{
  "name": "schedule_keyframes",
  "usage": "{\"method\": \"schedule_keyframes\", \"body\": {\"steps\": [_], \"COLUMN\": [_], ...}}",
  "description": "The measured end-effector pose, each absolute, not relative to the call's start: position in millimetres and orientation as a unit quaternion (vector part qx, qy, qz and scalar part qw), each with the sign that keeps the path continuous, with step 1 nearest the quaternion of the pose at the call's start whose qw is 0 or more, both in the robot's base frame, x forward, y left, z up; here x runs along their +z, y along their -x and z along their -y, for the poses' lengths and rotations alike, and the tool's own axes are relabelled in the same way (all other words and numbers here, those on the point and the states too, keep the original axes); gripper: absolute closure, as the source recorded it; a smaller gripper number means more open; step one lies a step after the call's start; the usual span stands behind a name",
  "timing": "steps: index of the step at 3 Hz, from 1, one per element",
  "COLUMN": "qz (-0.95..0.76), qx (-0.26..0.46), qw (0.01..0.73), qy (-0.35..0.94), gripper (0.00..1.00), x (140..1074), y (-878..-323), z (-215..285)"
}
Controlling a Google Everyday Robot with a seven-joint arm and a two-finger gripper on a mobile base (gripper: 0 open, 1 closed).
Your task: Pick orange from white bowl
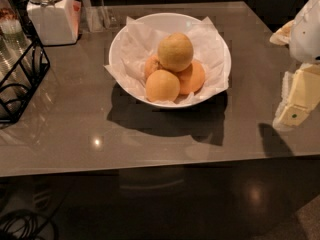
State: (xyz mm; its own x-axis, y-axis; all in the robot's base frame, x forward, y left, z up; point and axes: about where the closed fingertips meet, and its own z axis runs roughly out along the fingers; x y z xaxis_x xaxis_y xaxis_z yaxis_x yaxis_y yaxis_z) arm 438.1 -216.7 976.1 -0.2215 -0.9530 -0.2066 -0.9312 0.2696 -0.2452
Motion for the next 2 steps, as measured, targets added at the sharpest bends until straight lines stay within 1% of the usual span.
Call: {"method": "schedule_keyframes", "body": {"steps": [2], "qz": [-0.777], "qx": [-0.033], "qw": [0.163], "qy": [0.607], "gripper": [0.00], "x": [977.6], "y": [-441.8], "z": [213.3]}}
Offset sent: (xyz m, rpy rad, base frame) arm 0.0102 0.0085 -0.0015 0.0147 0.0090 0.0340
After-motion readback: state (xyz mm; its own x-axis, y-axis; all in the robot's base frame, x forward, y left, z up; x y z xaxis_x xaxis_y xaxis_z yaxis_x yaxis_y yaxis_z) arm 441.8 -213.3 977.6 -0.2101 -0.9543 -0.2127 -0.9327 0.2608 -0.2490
